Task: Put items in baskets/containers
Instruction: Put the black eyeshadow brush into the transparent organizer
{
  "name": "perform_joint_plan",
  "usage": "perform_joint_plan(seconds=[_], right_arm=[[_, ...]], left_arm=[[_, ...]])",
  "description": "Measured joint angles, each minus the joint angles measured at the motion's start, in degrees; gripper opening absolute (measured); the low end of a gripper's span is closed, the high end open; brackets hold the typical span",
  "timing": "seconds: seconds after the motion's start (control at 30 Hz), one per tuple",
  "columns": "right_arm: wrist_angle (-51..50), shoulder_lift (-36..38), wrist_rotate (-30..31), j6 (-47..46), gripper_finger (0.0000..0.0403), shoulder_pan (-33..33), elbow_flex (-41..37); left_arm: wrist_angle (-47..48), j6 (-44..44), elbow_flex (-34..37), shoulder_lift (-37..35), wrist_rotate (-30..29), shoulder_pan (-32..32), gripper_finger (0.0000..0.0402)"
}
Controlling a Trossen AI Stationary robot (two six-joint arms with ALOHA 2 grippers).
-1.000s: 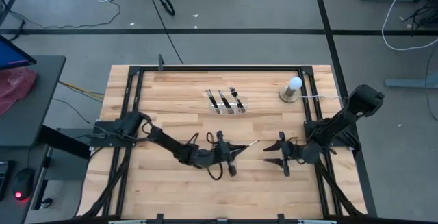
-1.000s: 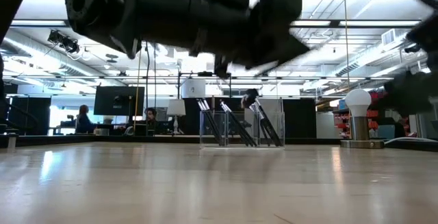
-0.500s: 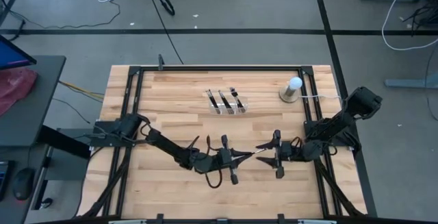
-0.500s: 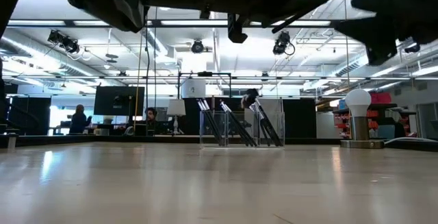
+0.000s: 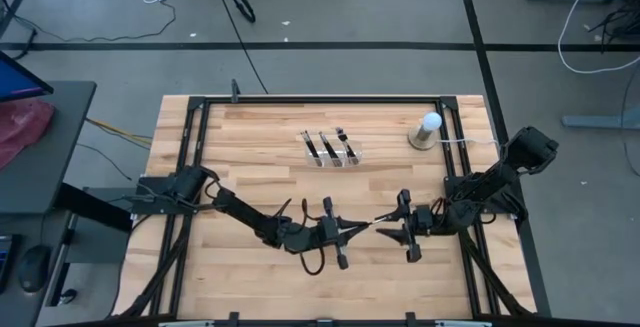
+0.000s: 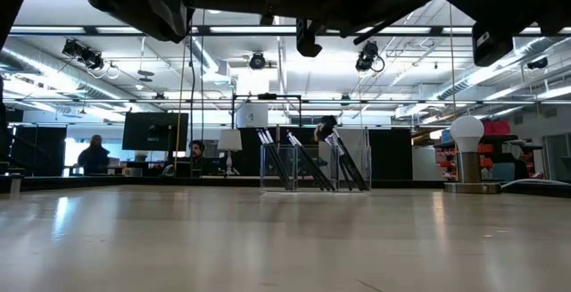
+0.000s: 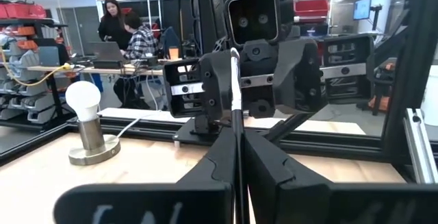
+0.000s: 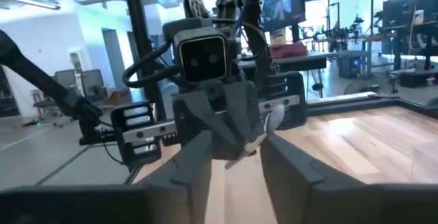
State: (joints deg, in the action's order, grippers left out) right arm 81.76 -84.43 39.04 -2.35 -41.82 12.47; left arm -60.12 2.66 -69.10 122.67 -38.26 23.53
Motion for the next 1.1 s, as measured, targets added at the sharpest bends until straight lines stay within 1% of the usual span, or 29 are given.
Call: perform_joint_plan(seconds=[0.27, 0.37, 0.43, 0.53, 0.63, 0.73, 0.8, 0.87, 0.97, 1.0, 1.03, 1.1], right_arm=[[0.13, 0.01, -0.04, -0.76, 0.0043, 1.27, 0.00], [0.20, 0.01, -0.65, -1.68, 0.0015, 1.75, 0.00], [0.20, 0.01, -1.55, -1.68, 0.0009, 1.85, -0.02], [0.19, 0.01, -1.37, -1.67, 0.0009, 1.85, -0.02], [-0.08, 0.30, -0.16, -1.08, 0.0006, 1.87, -0.02], [-1.30, 1.90, 1.24, -0.22, 0.0004, 1.87, -0.02], [-4.34, 3.79, 3.10, -0.16, 0.0003, 1.87, -0.02], [-8.43, 6.52, 4.87, -0.15, 0.0002, 1.87, -0.02], [-17.92, 11.77, 7.68, -1.02, 0.0001, 2.12, 0.24], [-22.22, 13.70, 8.64, -1.57, 0.0001, 2.38, 0.97], [-27.03, 15.81, 9.04, -1.91, 0.0001, 2.72, 1.90], [-39.77, 19.57, 9.45, -3.73, 0.0001, 4.07, 4.96]], left_arm=[[-0.02, -0.28, 0.00, 0.00, -0.03, -0.11, 0.0023], [0.00, -0.43, 0.00, 0.00, -0.03, -0.17, 0.0023], [0.00, -0.44, 0.00, -0.01, -0.05, -0.13, 0.0024], [0.02, -0.48, 0.00, -0.02, -0.05, -0.15, 0.0037], [1.73, -0.52, -0.07, -0.09, -0.09, -0.24, 0.0067], [4.30, -0.73, -0.09, -0.11, -1.16, -0.24, 0.0115], [6.48, -0.92, -0.09, -0.15, -2.57, 0.00, 0.0152], [10.11, -0.93, -0.07, -0.89, -5.65, 0.77, 0.0187], [18.38, -2.50, -0.07, -3.99, -12.63, 2.66, 0.0231], [22.41, -3.73, -0.09, -5.30, -15.32, 3.49, 0.0241], [26.38, -5.30, -0.09, -6.46, -17.91, 4.30, 0.0251], [34.43, -10.34, -0.09, -8.74, -21.98, 5.87, 0.0262]])
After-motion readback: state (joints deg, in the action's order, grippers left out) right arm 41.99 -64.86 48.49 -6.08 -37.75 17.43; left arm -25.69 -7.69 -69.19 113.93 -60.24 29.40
